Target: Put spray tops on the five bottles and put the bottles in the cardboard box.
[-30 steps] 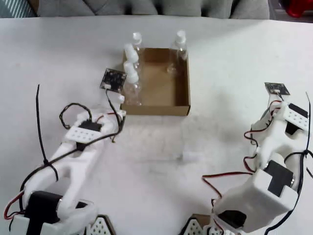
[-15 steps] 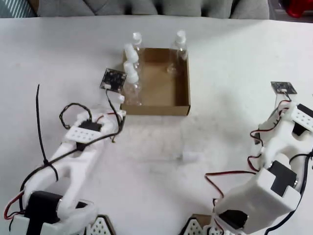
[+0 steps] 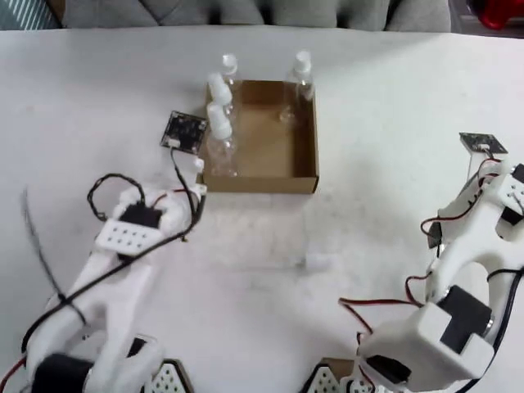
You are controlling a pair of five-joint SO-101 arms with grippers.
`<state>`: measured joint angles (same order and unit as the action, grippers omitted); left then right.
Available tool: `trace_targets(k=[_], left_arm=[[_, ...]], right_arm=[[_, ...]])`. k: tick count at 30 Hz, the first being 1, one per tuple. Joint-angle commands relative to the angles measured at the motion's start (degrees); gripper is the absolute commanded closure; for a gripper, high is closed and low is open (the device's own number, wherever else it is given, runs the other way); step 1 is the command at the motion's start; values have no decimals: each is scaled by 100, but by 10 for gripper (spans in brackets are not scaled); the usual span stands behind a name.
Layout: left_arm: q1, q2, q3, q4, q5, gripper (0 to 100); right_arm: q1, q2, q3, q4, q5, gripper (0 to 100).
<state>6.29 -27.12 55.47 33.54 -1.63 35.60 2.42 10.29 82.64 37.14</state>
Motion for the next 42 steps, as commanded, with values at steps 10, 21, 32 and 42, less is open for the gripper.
trace_targets(k=[10, 21, 32, 42], left_arm=[[435, -3222, -703, 3138, -457, 976], [3574, -2273, -1758, 4255, -1890, 976], [4778, -110, -1310, 2259, -3015, 976], [4734, 1798, -2514, 2127, -3288, 789]], right_arm=[[409, -505, 264, 110, 475, 981], [1209, -453, 387, -514, 835, 981], [1323, -444, 387, -541, 1029, 981], [1314, -444, 659, -1147, 1029, 981]])
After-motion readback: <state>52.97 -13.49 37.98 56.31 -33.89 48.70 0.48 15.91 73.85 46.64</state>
